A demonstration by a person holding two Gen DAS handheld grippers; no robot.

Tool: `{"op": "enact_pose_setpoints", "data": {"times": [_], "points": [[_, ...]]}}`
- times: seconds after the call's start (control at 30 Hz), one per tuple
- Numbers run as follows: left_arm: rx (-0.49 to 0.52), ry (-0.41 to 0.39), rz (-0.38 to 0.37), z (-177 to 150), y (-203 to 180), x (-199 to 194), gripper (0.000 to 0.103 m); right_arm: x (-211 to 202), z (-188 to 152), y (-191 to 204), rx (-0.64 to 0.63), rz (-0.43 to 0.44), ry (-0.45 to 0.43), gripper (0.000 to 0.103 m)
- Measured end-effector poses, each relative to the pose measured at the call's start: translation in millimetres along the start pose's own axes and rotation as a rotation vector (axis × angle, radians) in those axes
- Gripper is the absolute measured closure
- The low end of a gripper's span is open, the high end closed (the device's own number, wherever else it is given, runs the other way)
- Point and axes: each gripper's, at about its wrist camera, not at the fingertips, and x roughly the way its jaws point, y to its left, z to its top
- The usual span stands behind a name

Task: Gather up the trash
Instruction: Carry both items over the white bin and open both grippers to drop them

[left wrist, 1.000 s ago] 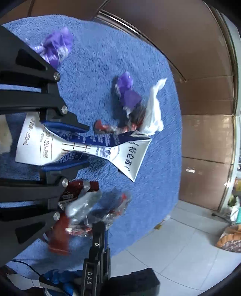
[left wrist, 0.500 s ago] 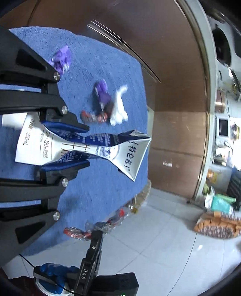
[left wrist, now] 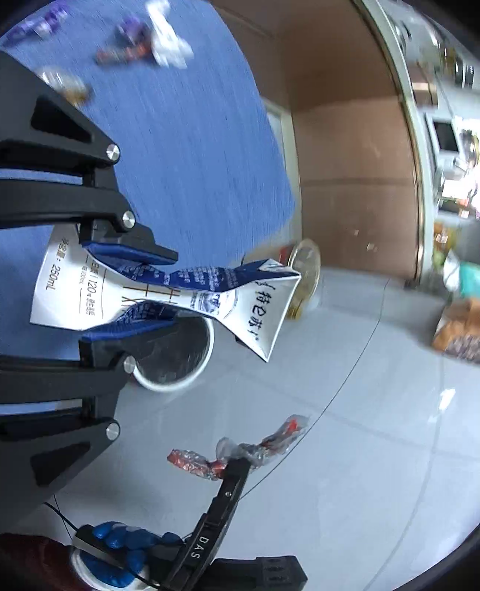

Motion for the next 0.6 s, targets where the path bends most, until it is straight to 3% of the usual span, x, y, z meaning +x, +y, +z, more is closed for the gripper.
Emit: {"op": "enact_pose_setpoints", "data": {"times": [0.23,0.6], "points": [[0.047,0.125,-0.064,16.5,-52.6,93.8,0.075,32.0,-22.5,-49.7,0.069,-0.137,0.046,0.091],[0.026,0.291,-0.075,24.8,-66.0,218.6,0.075,122.5,-45.0,-117.5,0.112,-0.255,0.165,0.091]]}}
